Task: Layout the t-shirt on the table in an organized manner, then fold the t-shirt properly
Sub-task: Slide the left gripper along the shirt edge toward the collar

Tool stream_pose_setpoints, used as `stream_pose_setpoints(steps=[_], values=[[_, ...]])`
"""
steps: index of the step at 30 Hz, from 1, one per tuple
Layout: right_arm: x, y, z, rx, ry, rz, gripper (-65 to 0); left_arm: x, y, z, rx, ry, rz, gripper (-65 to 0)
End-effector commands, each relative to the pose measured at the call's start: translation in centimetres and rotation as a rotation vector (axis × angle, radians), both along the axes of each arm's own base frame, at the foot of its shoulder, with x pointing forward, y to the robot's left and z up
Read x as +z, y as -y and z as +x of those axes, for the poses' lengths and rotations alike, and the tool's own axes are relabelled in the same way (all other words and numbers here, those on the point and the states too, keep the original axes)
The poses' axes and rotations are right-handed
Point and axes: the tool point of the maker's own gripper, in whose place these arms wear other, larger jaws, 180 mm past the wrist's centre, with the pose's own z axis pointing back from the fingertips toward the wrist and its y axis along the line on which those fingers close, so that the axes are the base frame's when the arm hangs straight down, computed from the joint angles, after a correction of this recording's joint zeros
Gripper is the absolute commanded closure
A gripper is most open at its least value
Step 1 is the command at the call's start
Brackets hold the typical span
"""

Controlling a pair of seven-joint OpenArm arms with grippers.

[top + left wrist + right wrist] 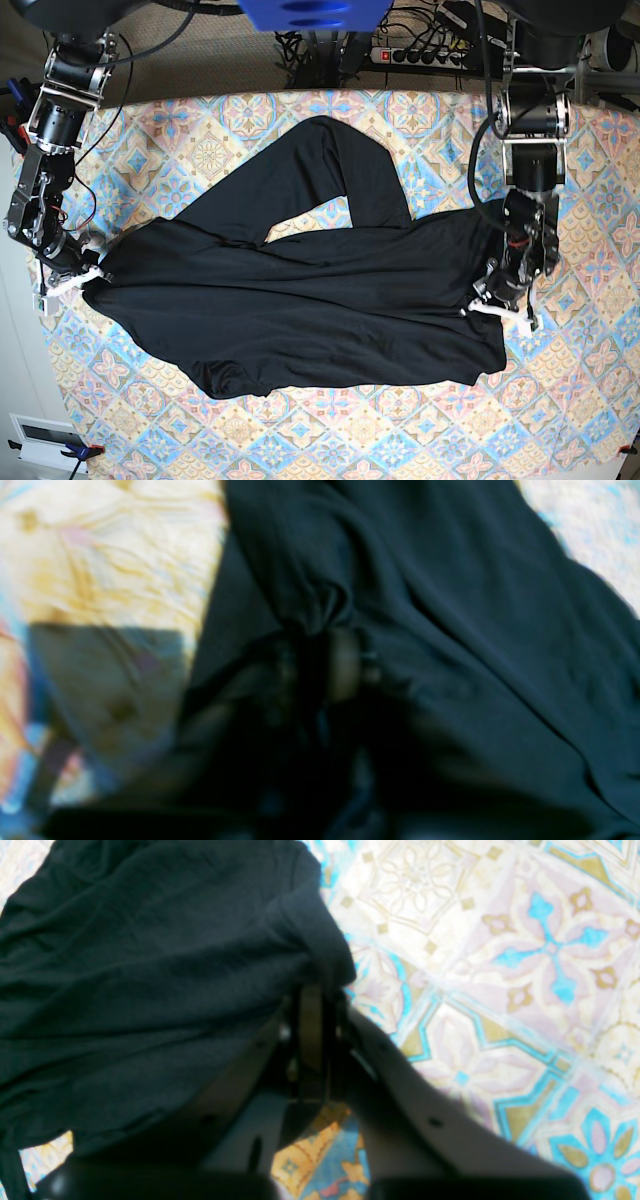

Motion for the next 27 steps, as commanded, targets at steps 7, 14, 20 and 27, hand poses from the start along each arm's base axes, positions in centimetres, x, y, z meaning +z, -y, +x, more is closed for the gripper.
stream_pose_setpoints(steps=[7,14,20,27], values=[[2.4,1.1,1.1,-0.013,0.066,-0.022,-0.1,8.2,-2.1,6.8,0.036,0.145,0.036,-0.5],[2.4,1.1,1.1,-0.013,0.066,-0.022,-0.1,12.4,-2.3,9.2,0.022,0.212,0.075,-0.5],[2.4,1.1,1.1,-0.013,0.066,-0.022,-0.1,11.2,-2.7,8.6,0.011,0.184,0.127,-8.2],[2.3,1.0,1.1,-0.008,0.063,-0.023,-0.1,8.8,-4.8,6.5,0.023,0.123,0.172,-28.4]])
